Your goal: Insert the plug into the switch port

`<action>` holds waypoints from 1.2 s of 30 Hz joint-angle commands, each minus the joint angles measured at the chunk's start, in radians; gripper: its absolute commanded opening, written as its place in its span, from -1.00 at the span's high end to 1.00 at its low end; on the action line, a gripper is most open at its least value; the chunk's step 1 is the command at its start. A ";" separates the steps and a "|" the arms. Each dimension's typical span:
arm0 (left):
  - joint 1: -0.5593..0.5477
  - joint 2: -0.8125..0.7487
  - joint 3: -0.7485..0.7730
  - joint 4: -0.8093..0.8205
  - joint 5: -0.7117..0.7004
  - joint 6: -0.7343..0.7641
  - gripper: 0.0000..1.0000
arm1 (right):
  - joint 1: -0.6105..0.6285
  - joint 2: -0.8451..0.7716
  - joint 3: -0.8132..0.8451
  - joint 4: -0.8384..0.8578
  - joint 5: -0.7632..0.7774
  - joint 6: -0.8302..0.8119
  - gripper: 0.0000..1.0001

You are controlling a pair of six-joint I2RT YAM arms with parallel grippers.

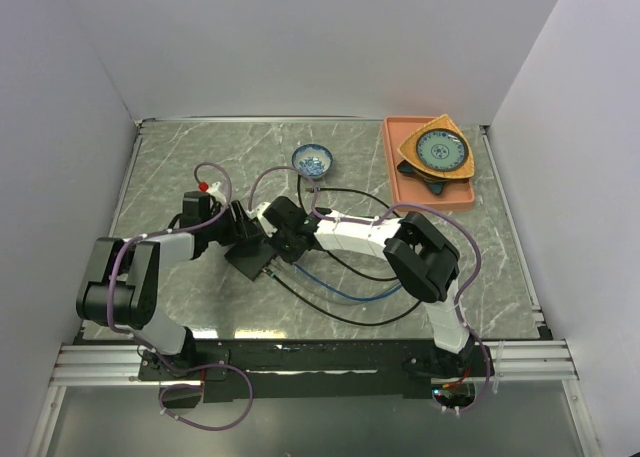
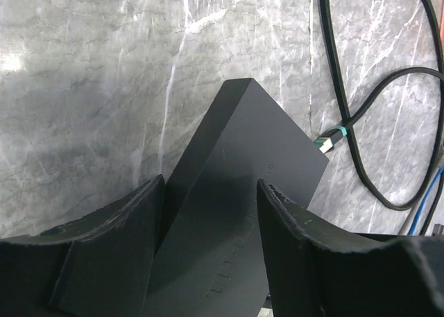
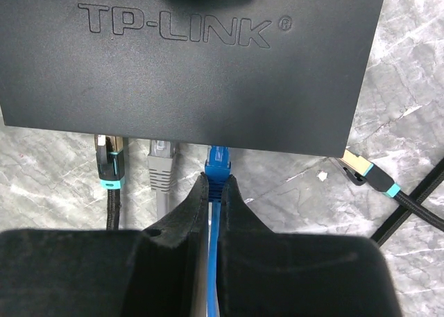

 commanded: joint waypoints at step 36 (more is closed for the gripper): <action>-0.047 0.086 0.054 -0.069 0.200 0.029 0.10 | -0.037 0.095 0.295 0.250 -0.028 0.126 1.00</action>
